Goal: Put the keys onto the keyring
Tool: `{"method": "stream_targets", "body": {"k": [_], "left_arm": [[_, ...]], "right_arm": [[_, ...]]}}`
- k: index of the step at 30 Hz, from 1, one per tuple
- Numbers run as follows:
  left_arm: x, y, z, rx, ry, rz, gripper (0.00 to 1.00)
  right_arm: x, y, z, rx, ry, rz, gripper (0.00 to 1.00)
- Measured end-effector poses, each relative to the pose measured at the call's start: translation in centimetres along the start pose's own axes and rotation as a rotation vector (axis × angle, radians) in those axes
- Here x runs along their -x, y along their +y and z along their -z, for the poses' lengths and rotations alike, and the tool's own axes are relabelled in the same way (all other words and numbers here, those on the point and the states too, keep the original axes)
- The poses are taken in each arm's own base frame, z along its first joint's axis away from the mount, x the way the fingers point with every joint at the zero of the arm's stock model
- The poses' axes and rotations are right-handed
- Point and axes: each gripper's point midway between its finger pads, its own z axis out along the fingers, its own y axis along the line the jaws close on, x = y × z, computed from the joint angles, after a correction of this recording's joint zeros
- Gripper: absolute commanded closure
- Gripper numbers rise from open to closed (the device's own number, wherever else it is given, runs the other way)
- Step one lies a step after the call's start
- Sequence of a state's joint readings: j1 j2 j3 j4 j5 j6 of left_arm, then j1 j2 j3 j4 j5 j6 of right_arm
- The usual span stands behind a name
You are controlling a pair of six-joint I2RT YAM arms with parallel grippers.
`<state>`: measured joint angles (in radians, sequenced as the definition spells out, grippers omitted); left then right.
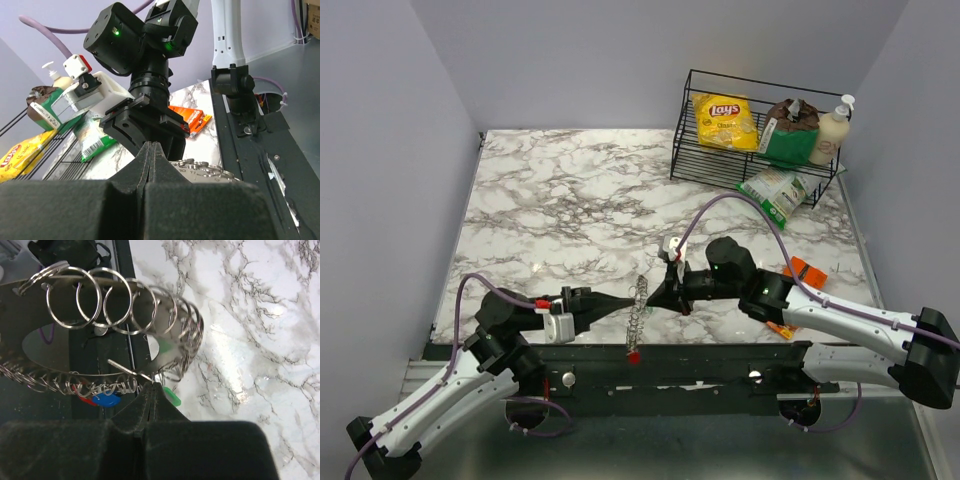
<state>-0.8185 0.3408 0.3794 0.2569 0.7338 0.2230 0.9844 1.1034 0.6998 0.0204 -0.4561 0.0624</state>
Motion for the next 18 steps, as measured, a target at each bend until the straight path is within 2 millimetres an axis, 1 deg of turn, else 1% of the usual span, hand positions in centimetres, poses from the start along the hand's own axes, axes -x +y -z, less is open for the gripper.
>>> {"method": "stream_targets", "body": {"k": [13,18], "left_arm": [[-0.4,0.2,-0.1,0.005,0.013,0.001,1.0],[-1.7,0.5,-0.3,0.02,0.053,0.025,1.0]], "right_arm": [[-0.1,-0.8,0.2,-0.048,-0.006,0.004,0.99],[-1.5,-1.5,0.3,-0.09,0.018,-0.008,0.99]]}}
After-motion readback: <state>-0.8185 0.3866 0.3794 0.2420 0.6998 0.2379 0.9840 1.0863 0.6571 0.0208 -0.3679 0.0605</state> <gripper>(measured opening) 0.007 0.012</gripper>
